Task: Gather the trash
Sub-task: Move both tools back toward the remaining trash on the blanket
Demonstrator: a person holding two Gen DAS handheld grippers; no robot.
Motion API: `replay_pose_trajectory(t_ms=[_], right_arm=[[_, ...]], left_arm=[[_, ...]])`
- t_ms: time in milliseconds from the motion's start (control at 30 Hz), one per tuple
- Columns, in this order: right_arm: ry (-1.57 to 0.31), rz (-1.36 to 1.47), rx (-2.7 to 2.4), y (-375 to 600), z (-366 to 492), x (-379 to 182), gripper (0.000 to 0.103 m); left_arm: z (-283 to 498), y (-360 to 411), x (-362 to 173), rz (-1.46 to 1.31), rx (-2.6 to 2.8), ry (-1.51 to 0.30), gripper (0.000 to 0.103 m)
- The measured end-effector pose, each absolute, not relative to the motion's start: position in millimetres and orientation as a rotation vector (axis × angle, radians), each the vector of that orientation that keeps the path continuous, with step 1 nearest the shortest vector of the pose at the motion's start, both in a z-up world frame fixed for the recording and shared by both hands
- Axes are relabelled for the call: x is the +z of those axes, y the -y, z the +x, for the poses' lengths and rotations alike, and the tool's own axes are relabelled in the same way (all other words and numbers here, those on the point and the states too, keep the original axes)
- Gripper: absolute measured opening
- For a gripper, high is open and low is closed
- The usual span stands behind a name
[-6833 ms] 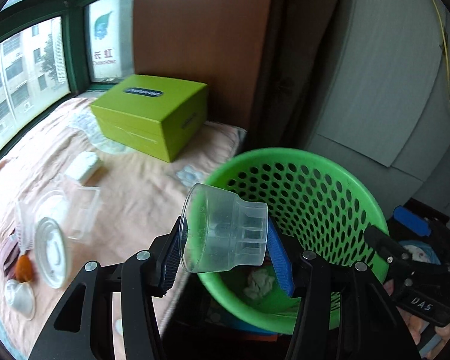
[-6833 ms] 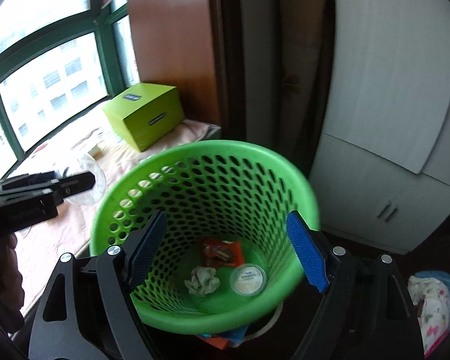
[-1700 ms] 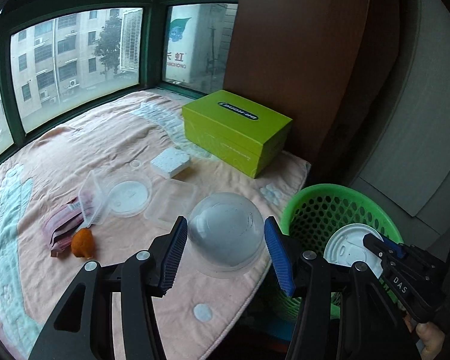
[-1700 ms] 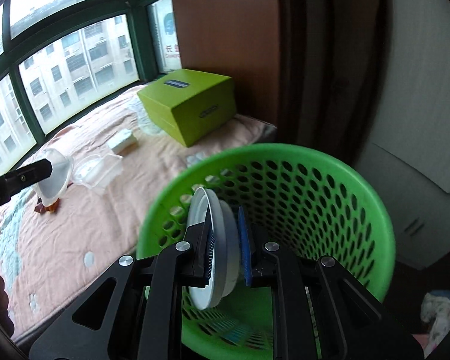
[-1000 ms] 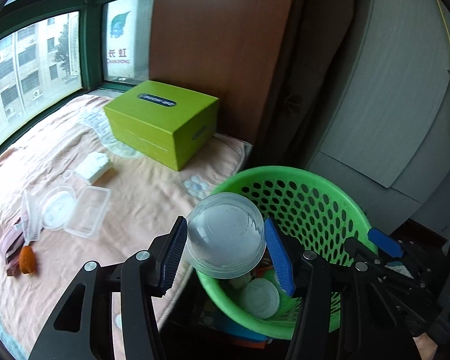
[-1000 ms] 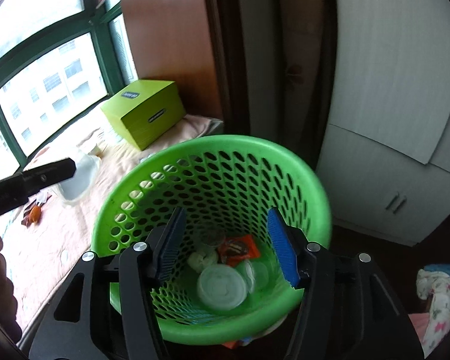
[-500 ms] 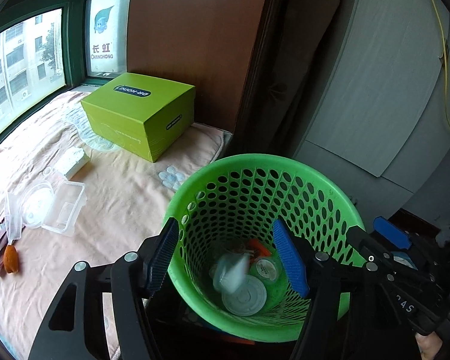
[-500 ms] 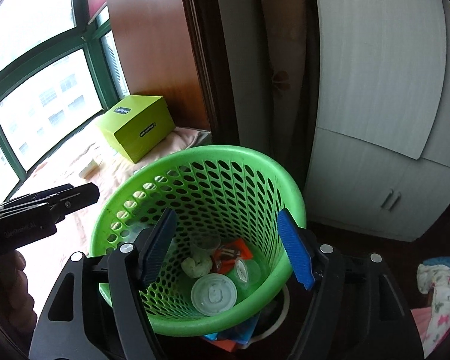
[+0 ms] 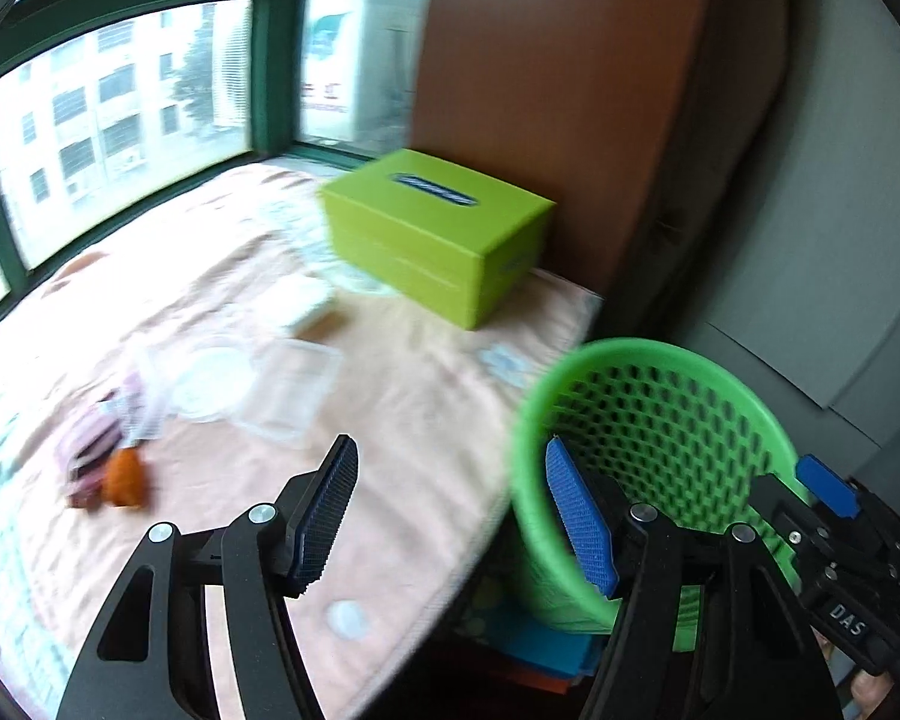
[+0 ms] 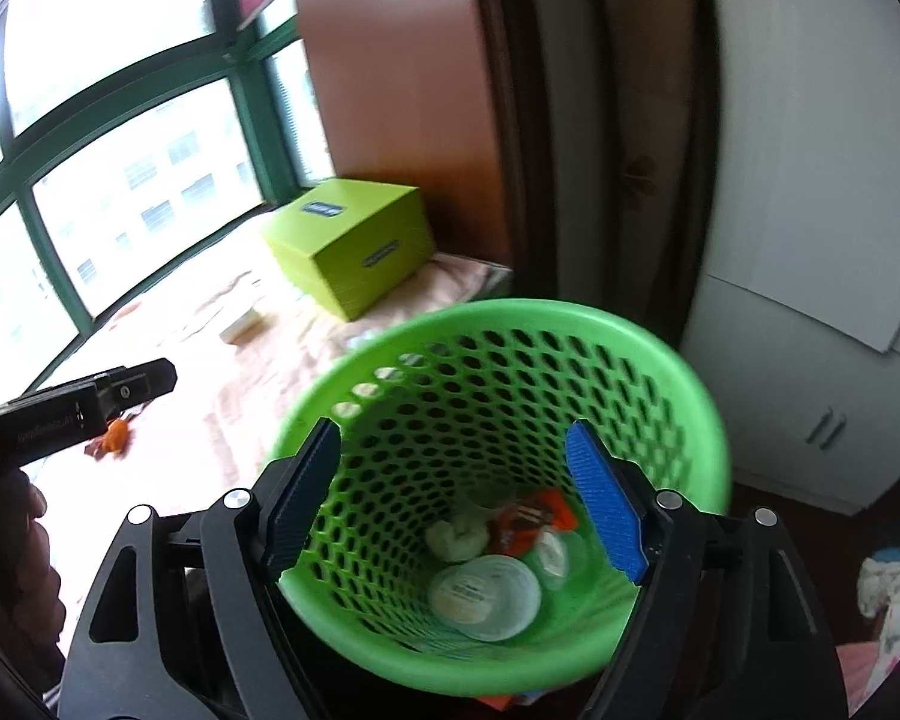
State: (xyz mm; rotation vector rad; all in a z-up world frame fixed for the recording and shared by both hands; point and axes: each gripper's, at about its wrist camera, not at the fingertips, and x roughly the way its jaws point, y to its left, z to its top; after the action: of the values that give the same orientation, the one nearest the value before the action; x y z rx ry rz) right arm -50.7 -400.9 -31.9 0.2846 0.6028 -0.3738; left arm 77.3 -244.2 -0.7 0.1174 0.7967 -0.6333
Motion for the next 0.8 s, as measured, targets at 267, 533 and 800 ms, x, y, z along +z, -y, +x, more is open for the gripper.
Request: replay_pose_trajectory(t_ms=[267,533,800], right_arm=[[-0.610,0.237,-0.270,363,-9,-27,0.078],[-0.635,0.208,-0.185,330,28,-29,0.078],[-0.660,0.172,-0.072,286,73,-30,0.078]], left_arm=[[115,177,-3,0.059,-0.481,-0.802,0.063],[151,113,-11,0.012,-0.340,-0.820,0.063],[173,50,-14,-0.034,-0.220,-0.823,0.063]])
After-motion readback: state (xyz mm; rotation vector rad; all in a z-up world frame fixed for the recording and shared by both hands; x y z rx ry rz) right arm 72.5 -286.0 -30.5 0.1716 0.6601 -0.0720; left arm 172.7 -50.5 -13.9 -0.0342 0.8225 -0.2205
